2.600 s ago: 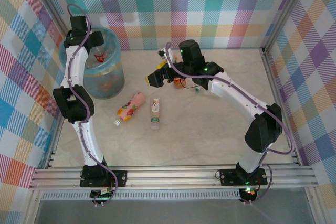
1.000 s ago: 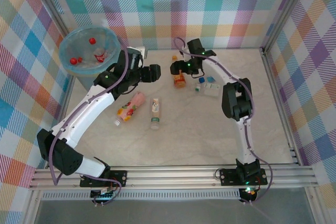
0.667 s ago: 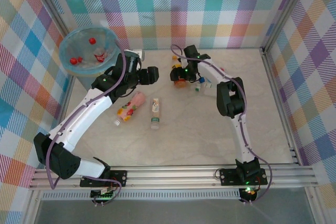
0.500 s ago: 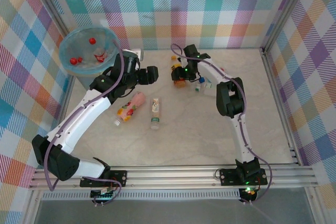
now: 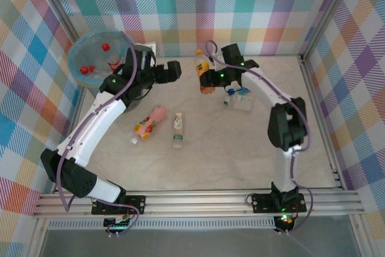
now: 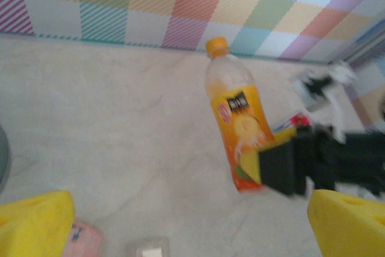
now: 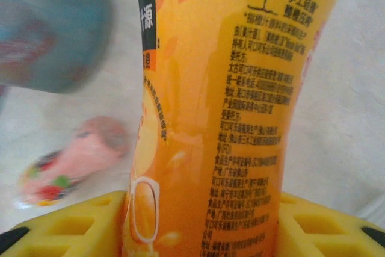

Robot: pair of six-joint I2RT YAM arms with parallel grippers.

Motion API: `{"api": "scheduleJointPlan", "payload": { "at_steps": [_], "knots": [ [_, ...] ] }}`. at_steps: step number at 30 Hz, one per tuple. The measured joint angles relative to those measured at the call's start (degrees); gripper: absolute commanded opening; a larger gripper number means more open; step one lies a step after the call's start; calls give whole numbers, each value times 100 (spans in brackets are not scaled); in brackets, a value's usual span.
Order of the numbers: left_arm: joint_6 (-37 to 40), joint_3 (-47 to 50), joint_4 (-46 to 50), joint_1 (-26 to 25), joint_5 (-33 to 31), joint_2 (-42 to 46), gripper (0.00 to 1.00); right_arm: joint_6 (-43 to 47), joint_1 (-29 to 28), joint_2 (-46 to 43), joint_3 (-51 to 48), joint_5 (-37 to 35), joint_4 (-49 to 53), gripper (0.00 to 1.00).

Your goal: Put the plastic bottles in the bin

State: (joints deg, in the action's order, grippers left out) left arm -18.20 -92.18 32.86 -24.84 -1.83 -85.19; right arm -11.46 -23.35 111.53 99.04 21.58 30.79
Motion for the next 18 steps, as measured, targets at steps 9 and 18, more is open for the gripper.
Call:
{"api": "scheduleJointPlan", "payload": {
  "at_steps": [9, 18],
  "knots": [
    [-737, -820, -348, 398, 1692, -855, 85, -162, -55, -1344, -1674, 1808, -1585, 52],
    [-1051, -999, -450, 398, 2194, -1309, 74, -229, -297, -1349, -2065, 2542, -2153, 52]
  ]
}}
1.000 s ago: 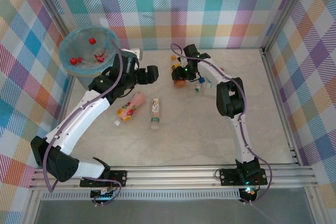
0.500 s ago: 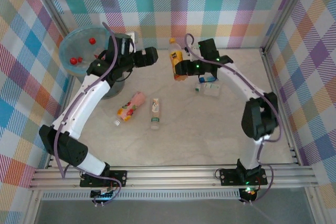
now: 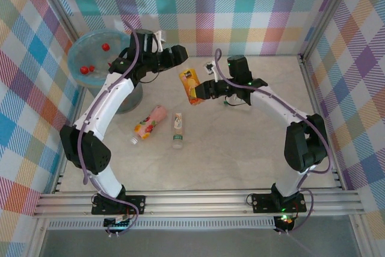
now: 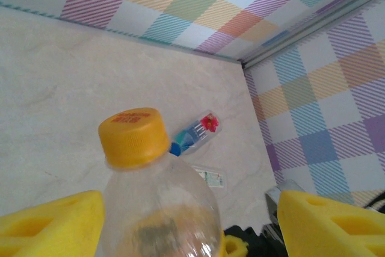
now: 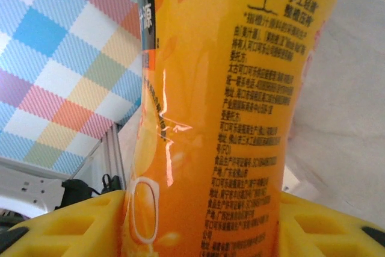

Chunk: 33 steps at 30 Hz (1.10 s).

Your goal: Put the plastic bottles in the bin

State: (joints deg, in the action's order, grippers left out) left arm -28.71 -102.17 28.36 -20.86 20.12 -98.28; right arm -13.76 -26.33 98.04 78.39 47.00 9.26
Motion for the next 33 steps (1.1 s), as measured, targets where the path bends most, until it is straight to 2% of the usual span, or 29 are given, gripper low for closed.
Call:
{"api": "scheduleJointPlan", "payload": {
  "at_steps": [4, 9, 14, 18, 20, 22, 24, 28, 33],
  "knots": [
    [-24, 0, 44, 15, -72, -79, 68, 7, -116, 0, 0, 22, -26, 52],
    [-35, 0, 63, 66, -175, -79, 54, 55, -205, 0, 0, 17, -68, 53],
    [-46, 0, 136, 116, -199, -79, 32, 101, -238, 0, 0, -4, -63, 53],
    [-68, 0, 133, 136, -199, -79, 26, 125, -264, 0, 0, -61, -59, 53],
    [-68, 0, 133, 173, -197, -79, 20, 142, -264, 0, 0, -85, -57, 53],
    [-68, 0, 133, 199, -195, -79, 19, 179, -264, 0, 0, -92, -57, 54],
    [-68, 0, 133, 219, -168, -79, 14, 221, -264, 0, 0, -114, -48, 56],
    [-66, -2, 151, 236, -153, -79, 0, 267, -291, 0, 4, -181, -17, 74],
    [-39, -107, 184, 302, -254, -76, 0, 221, -350, 20, 236, -352, 227, 80]
  ]
}}
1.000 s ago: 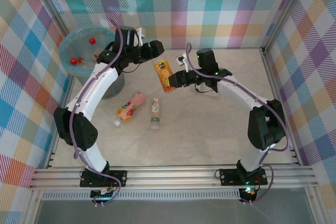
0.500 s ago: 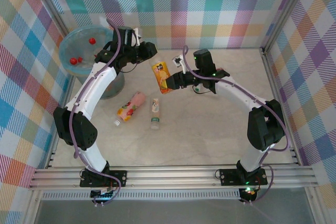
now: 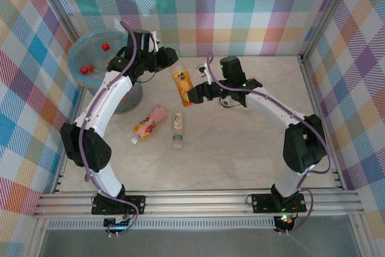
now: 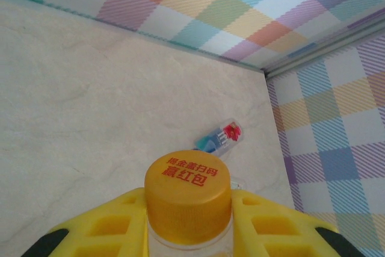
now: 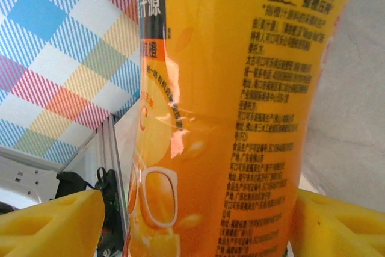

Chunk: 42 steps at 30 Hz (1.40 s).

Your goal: Put the plastic bottles in the bin

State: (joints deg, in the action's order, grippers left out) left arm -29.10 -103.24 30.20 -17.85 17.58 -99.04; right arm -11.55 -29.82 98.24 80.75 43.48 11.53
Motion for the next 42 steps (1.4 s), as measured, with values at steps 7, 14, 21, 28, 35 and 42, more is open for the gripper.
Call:
{"api": "scheduleJointPlan", "payload": {
  "at_steps": [7, 14, 21, 28, 35, 42],
  "knots": [
    [157, -511, 160, 243, -422, 74, 0, -260, -4, 291, 885, -74, 184, 92],
    [761, -1622, 621, 970, -1187, 199, 0, -584, -7, 304, 1300, -11, 142, 92],
    [1467, -2179, 518, 2041, -2068, 645, 0, -647, -7, 304, 1333, 28, 149, 90],
    [2258, -1342, -789, 2708, -2885, 815, 0, -645, -7, 304, 1333, 70, 162, 90],
    [2544, -129, -2387, 3005, -2861, 131, 0, -601, -7, 304, 1333, 70, 195, 89],
    [2870, 516, -3252, 3005, -2710, -452, 0, -560, -7, 304, 1314, 72, 286, 89]
  ]
}}
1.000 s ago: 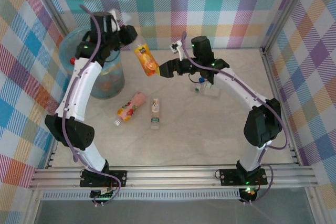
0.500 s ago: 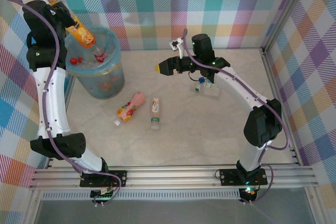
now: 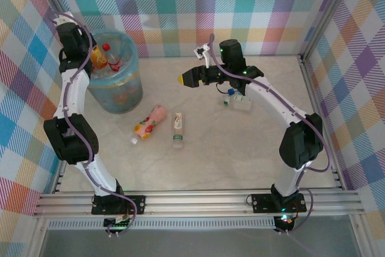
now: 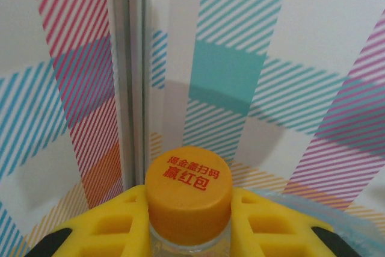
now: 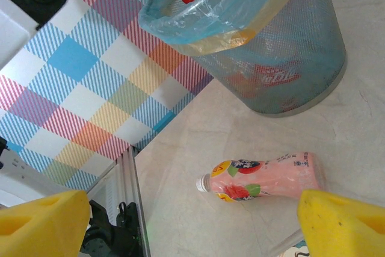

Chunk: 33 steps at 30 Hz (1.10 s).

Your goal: Put the plastic bottles in the bin

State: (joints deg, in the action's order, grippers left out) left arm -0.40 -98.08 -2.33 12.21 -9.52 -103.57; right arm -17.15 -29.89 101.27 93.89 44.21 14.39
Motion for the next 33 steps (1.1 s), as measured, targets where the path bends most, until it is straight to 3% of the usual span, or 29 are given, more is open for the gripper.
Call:
{"api": "scheduleJointPlan", "payload": {
  "at_steps": [12, 33],
  "knots": [
    [516, 1064, -1438, -2, 57, 184, 0, 22, 0, 101, -76, 46, 22, 89],
    [538, 861, -588, -7, 647, 267, 0, 48, -11, 109, -306, 42, 26, 89]
  ]
}}
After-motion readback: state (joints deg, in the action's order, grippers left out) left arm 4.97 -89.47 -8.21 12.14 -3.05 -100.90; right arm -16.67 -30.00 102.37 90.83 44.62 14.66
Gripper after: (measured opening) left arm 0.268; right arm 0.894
